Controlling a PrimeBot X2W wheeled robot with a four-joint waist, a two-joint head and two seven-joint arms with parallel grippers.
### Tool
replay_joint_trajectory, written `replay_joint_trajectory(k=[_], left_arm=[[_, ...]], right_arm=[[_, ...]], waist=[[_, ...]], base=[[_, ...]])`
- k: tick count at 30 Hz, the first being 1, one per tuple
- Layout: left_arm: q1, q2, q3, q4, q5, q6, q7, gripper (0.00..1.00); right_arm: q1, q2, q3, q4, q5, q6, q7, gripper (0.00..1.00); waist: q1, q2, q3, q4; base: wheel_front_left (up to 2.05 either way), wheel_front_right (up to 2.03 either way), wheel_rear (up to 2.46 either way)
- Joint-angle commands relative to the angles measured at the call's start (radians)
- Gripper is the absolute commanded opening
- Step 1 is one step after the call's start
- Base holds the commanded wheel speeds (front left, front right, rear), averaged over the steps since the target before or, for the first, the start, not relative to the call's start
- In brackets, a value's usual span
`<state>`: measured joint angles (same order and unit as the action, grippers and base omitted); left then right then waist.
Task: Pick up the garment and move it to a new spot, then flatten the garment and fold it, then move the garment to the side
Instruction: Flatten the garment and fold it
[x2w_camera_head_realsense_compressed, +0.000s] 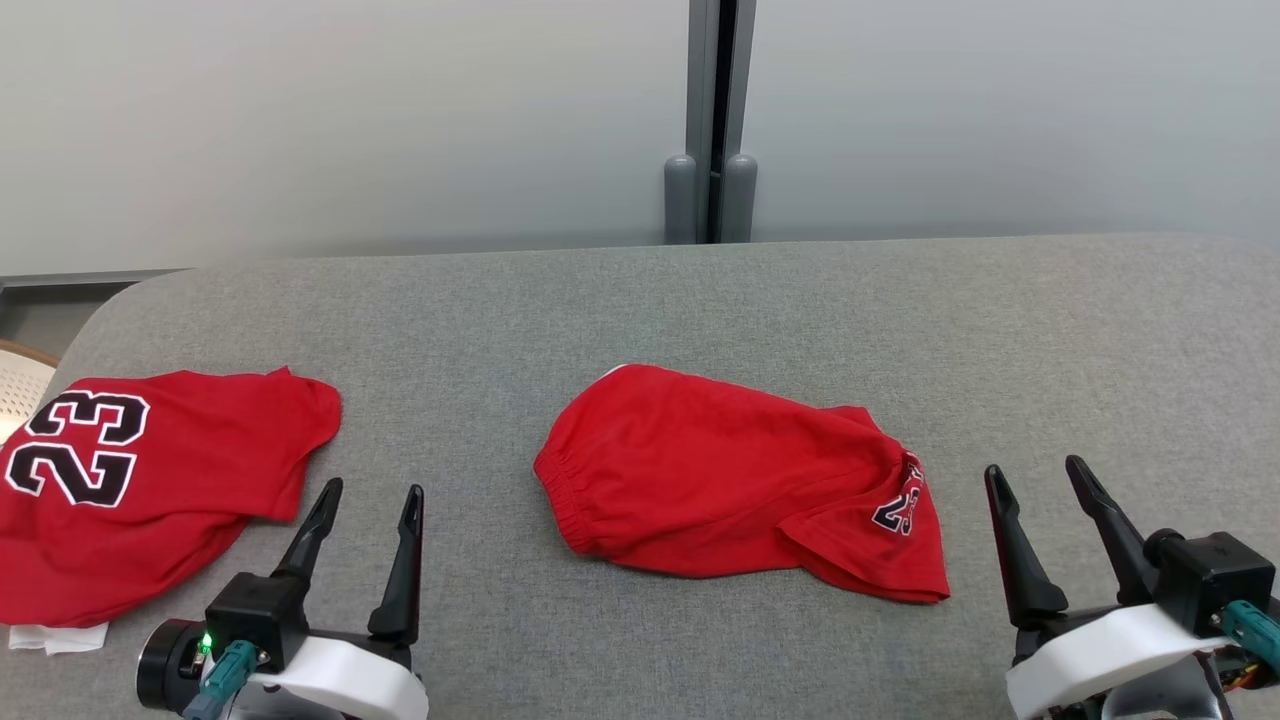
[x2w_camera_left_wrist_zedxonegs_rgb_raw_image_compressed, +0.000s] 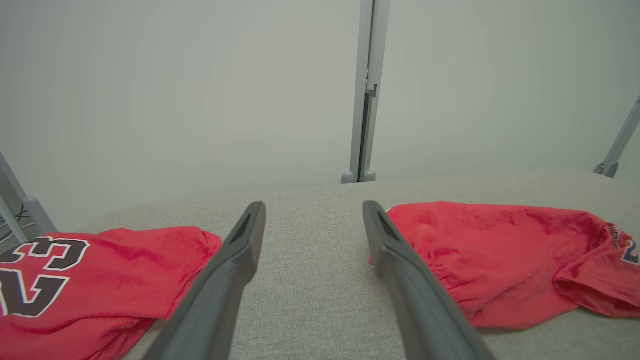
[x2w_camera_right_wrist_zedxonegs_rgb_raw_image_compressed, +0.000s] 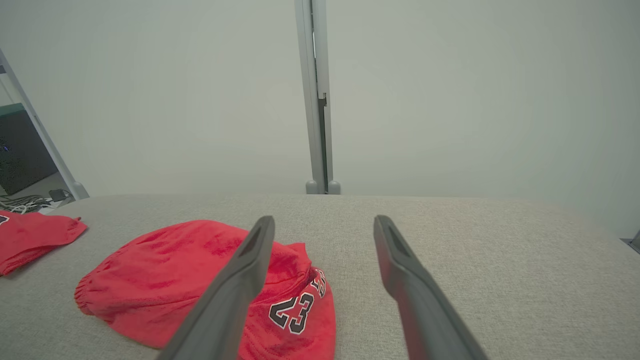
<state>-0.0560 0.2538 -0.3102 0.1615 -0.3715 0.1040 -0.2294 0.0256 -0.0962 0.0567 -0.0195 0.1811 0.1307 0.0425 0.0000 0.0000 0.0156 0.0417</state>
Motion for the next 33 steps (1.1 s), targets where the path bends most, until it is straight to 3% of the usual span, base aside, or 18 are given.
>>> replay_joint_trajectory(k=[1, 20, 27, 33], left_arm=[[0.012, 0.009, 0.0, -0.005, -0.005, 0.005, 0.001, 1.0], [0.003, 0.019, -0.009, -0.02, -0.013, 0.018, 0.01, 1.0], [-0.043, 0.009, -0.016, -0.033, -0.003, 0.014, -0.001, 1.0], [-0.091, -0.006, -0.022, -0.018, -0.001, 0.003, -0.013, 1.0]], right_arm=[[0.013, -0.001, 0.003, -0.011, -0.005, 0.0, 0.005, 1.0], [0.003, 0.001, 0.015, -0.019, -0.019, 0.0, 0.028, 1.0], [-0.048, -0.079, 0.196, 0.062, -0.012, 0.0, 0.091, 1.0], [-0.092, -0.1, 0.269, 0.187, 0.002, 0.0, 0.089, 1.0]], waist=[[0.0, 0.0, -0.002, -0.001], [0.0, 0.0, 0.007, 0.003], [0.0, 0.0, 0.088, 0.018], [0.0, 0.0, 0.15, 0.045]], base=[[0.0, 0.0, 0.0], [0.0, 0.0, 0.0], [0.0, 0.0, 0.0], [0.0, 0.0, 0.0]])
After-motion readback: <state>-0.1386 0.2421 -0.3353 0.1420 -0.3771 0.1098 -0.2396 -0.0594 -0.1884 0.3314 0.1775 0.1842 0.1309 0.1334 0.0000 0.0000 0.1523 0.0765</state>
